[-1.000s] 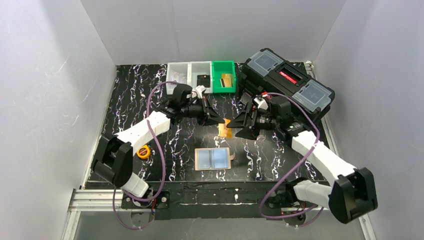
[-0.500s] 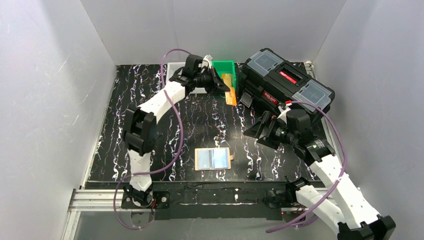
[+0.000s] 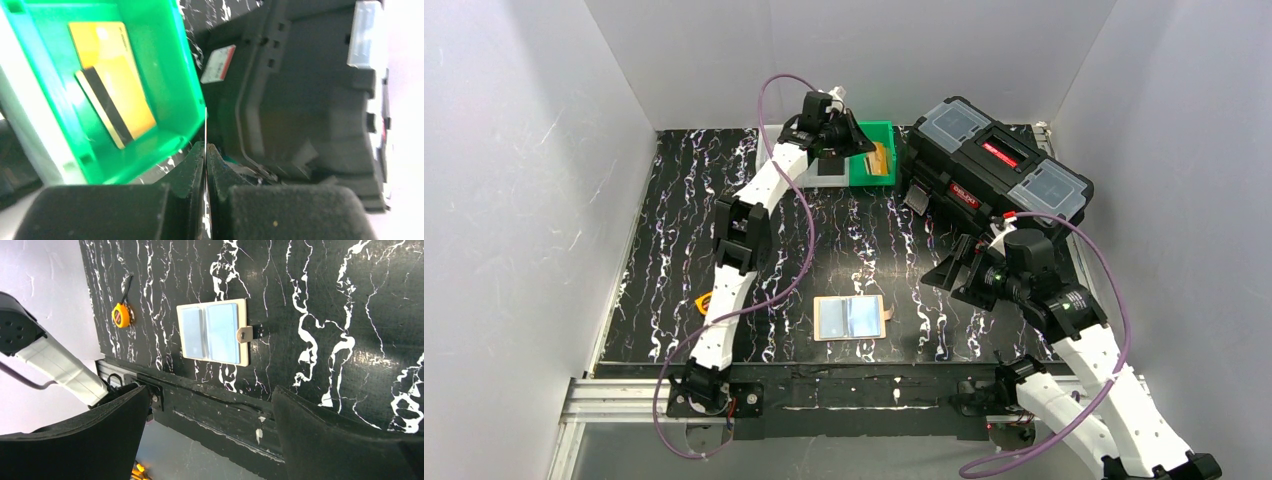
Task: Take the credit cards out of the card holder
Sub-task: Place the credit card in the storage box.
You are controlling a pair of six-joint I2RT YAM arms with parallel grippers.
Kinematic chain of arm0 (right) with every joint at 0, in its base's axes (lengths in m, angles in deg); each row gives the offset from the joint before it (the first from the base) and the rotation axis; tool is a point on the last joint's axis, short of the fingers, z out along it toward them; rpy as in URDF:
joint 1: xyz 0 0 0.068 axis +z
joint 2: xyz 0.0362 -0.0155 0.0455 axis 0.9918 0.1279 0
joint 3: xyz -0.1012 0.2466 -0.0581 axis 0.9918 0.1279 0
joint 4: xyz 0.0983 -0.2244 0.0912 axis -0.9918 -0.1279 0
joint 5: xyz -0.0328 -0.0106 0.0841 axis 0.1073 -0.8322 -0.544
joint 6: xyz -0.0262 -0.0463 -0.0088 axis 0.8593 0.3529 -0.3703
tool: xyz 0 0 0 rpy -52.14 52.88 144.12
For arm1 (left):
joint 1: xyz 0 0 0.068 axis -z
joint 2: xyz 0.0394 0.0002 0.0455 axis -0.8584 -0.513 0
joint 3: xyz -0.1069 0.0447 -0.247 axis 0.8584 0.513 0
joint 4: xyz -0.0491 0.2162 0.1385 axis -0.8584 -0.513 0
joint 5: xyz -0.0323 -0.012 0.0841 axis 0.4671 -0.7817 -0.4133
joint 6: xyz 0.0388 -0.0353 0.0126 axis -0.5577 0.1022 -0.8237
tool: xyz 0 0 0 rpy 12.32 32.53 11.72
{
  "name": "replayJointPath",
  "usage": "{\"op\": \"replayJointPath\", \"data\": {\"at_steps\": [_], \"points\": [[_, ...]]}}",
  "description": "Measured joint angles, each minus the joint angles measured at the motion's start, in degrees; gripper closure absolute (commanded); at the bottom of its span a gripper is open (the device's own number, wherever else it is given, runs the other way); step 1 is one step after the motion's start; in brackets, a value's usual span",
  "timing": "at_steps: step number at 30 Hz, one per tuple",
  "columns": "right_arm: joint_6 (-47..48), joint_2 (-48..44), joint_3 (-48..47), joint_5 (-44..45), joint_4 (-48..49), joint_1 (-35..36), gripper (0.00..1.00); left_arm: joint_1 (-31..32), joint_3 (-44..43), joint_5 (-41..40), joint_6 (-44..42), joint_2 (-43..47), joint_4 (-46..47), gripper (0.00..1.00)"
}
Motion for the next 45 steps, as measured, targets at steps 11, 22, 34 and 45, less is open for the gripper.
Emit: {"op": "replayJointPath", "data": {"at_steps": [11, 22, 34, 45], "points": [[1.4, 1.2, -0.5, 0.2, -1.5, 0.0, 0.02, -1.3, -7.6, -3.8, -1.5, -10.3, 4.7, 1.0], [1.9, 1.6, -0.5, 0.2, -2.1, 0.0, 0.02, -1.3, -9.7, -6.7, 0.3, -12.5, 9.7, 0.51], [2.2, 2.2, -0.5, 0.2, -2.2, 0.0, 0.02, -1.2, -10.3, -8.2, 0.4, -11.8, 12.7, 0.24], [2.3, 2.2, -0.5, 0.0, -2.2, 0.0, 0.02, -1.3, -5.4, -8.4, -1.8, -4.0, 10.8, 0.16]]}}
